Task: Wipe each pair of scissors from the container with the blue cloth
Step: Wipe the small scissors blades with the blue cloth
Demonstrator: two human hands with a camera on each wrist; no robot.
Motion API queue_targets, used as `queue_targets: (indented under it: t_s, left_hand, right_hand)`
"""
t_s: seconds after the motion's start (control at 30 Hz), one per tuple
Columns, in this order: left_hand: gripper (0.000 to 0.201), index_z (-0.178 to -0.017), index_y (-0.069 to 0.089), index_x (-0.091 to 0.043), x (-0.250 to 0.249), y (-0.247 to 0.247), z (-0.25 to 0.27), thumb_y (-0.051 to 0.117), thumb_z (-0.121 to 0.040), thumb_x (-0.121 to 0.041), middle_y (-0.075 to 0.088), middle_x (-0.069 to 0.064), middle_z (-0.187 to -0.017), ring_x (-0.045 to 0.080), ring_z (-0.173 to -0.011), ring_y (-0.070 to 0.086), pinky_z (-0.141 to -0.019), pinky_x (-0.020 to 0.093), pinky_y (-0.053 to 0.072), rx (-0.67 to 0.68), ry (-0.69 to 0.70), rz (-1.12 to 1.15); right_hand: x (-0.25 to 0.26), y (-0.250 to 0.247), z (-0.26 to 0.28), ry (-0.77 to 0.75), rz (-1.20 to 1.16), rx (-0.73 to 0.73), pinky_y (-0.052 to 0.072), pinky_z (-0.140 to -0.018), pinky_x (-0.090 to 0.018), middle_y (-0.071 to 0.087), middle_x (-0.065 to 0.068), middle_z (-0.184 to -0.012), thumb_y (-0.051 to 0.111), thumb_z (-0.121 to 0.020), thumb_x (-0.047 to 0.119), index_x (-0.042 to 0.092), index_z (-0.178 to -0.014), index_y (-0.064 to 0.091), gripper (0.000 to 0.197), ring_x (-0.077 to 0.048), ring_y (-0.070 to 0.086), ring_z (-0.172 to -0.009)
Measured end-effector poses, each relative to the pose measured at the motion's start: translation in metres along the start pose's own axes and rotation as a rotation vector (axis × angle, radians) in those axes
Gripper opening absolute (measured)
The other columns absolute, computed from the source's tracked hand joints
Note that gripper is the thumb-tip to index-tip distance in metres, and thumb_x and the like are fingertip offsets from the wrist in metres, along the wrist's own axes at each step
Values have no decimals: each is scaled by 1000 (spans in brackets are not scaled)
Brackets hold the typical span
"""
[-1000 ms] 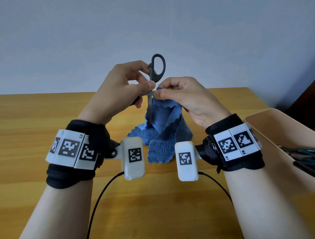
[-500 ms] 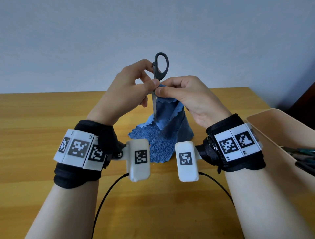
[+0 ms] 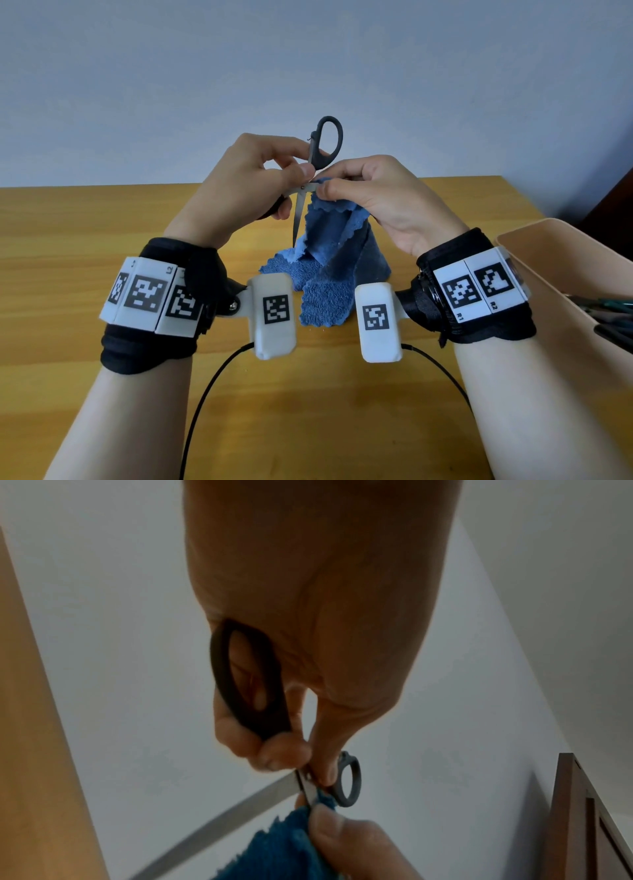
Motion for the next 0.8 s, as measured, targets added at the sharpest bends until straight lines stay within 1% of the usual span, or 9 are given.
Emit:
queue_targets:
  t_s: [0.07, 0.17, 0.2, 0.27, 0.37, 0.5, 0.6, 0.7, 0.8]
  left_hand:
    - [16, -104, 76, -22, 0, 1, 0, 61, -99, -17, 56, -2, -84, 13, -45, 52, -50, 16, 41, 6, 11, -22]
    - [17, -105, 76, -23, -2, 4, -1, 61, -99, -16, 58, -1, -85, 13, -45, 52, -52, 17, 42, 9, 26, -31]
    - [17, -104, 76, -23, -2, 4, -1, 61, -99, -16, 58, -1, -85, 13, -46, 52, -52, 18, 42, 8, 30, -33]
    - [17, -105, 75, -22, -2, 3, -1, 61, -99, -16, 58, 0, -85, 13, -46, 52, -52, 18, 42, 5, 32, -34]
    - [15, -103, 75, -21, -1, 1, 0, 61, -99, -16, 58, 0, -85, 14, -46, 51, -50, 17, 41, 1, 26, -39]
    - [15, -101, 76, -23, 4, -11, 0, 62, -98, -18, 56, -4, -82, 13, -45, 50, -51, 17, 39, -32, 7, -53]
    - [15, -100, 76, -22, 7, -15, 0, 62, -98, -17, 55, -6, -80, 13, -44, 49, -52, 18, 38, -54, 1, -60]
    - [16, -101, 76, -23, 6, -15, 0, 61, -98, -17, 55, -7, -79, 13, -45, 49, -51, 18, 37, -62, 9, -74]
    - [16, -102, 75, -24, 5, -17, 1, 60, -99, -18, 56, -7, -81, 12, -45, 50, -50, 18, 35, -81, 21, -88]
  right_hand:
    - [0, 0, 0, 1, -17, 1, 49, -84, -25, 76, -17, -96, 75, -85, 10, 10, -91, 76, 6, -13, 66, -82]
    - [0, -1, 1, -1, -56, -12, 51, -80, -21, 75, -12, -88, 78, -83, 11, 3, -94, 74, 14, -13, 67, -80]
    - [0, -2, 1, -2, -58, -15, 51, -79, -21, 74, -9, -85, 78, -83, 12, 3, -91, 74, 13, -13, 66, -79]
    - [1, -2, 1, -3, -52, -20, 50, -76, -19, 73, -4, -80, 80, -81, 14, 10, -81, 73, 8, -11, 65, -78]
    - [1, -2, 1, -6, -53, -21, 49, -70, -15, 72, 1, -73, 80, -80, 13, 14, -73, 69, 13, -10, 63, -72]
    - [0, -10, 1, 9, -58, -46, 50, -66, -15, 71, -3, -75, 79, -82, 13, 11, -76, 68, 12, -10, 63, -70]
    - [-4, -17, 0, 24, -46, -87, 48, -60, -14, 69, 2, -70, 78, -83, 13, 12, -75, 68, 13, -5, 62, -62]
    - [-5, -19, -1, 29, -34, -125, 46, -58, -13, 68, 4, -68, 77, -86, 15, 11, -78, 70, 11, -2, 61, -59]
    - [-7, -20, -3, 29, -27, -180, 45, -60, -14, 66, 3, -69, 74, -88, 17, 14, -79, 72, 10, -4, 60, -62]
Point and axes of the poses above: each hand's wrist, its own z-axis away from the middle knuckle, its own y-axis out of the palm, x = y × z, the point moved 7 cm from there along -z, towards the middle knuckle
